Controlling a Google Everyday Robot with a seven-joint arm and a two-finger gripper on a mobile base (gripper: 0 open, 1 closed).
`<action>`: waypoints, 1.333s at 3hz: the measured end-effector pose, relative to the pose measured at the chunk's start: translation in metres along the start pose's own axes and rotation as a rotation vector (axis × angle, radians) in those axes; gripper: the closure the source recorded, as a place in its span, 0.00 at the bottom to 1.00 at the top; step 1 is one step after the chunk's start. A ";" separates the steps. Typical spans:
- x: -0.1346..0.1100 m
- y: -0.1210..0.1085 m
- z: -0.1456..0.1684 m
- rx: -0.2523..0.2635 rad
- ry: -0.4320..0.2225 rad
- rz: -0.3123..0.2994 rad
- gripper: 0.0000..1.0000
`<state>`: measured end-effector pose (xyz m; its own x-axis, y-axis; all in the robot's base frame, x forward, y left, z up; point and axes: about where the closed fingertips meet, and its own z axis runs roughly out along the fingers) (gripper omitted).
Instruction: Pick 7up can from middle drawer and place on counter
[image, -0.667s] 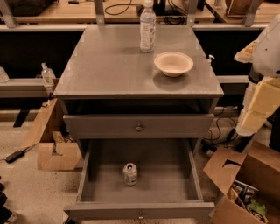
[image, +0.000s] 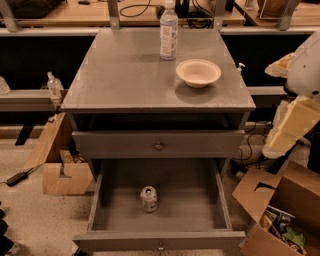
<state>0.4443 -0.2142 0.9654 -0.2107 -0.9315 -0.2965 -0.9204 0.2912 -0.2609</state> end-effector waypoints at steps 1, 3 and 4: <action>0.023 0.016 0.058 -0.036 -0.172 0.038 0.00; 0.044 0.019 0.122 0.079 -0.564 0.127 0.00; 0.040 0.027 0.133 0.098 -0.728 0.161 0.00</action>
Offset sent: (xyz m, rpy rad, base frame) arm 0.0295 -0.0095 -0.1138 0.7190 -0.3061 0.0104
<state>0.4553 -0.2143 0.8245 -0.0377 -0.5058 -0.8618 -0.8559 0.4615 -0.2334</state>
